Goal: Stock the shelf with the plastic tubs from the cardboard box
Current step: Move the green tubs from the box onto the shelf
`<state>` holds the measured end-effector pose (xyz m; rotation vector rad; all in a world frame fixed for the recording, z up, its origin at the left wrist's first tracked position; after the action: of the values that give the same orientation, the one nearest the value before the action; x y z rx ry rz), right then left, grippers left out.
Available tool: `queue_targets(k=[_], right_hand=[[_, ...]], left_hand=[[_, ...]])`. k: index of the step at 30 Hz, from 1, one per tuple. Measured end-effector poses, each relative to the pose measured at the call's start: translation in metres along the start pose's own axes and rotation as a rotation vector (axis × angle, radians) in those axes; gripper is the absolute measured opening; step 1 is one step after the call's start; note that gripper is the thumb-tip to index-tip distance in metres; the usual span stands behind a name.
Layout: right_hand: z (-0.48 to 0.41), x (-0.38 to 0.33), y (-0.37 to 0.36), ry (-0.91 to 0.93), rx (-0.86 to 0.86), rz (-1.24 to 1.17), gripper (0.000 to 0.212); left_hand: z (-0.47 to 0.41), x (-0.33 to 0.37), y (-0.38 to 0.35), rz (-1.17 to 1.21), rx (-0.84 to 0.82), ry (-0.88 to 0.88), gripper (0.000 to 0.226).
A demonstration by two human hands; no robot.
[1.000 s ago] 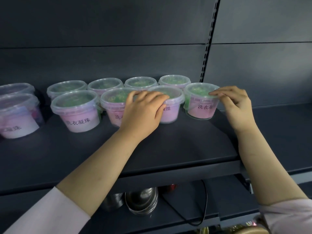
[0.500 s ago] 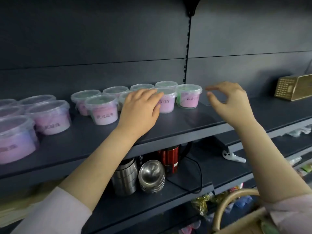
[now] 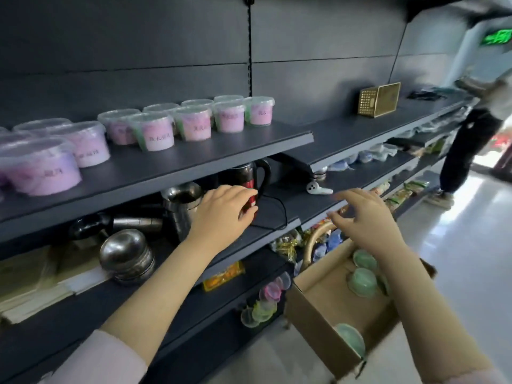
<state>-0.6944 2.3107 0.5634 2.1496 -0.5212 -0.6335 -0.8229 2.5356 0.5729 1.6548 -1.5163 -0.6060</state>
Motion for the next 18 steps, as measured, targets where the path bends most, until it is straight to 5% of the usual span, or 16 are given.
queue_targets(k=[5,18], right_hand=[[0.098,0.053,-0.034,-0.236,-0.122,-0.01,0.037],[0.241,0.252,-0.088,-0.738,-0.181,-0.211,0.045]], left_hand=[[0.049,0.028,-0.072,0.116,-0.269,-0.037,0.039],[0.071,0.15,-0.268,0.277,-0.659,-0.078,0.037]])
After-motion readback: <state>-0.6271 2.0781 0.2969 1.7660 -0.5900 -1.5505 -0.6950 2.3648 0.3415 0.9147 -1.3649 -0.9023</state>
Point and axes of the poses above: each hand's wrist, its own z-axis away from the middle knuckle, its own y-axis out of the back of the hand, x = y × z, the point moved 8 cm from there along -z, towards the middle knuckle, and after that the axes turned 8 degrees about y, right-handed, at the moved point
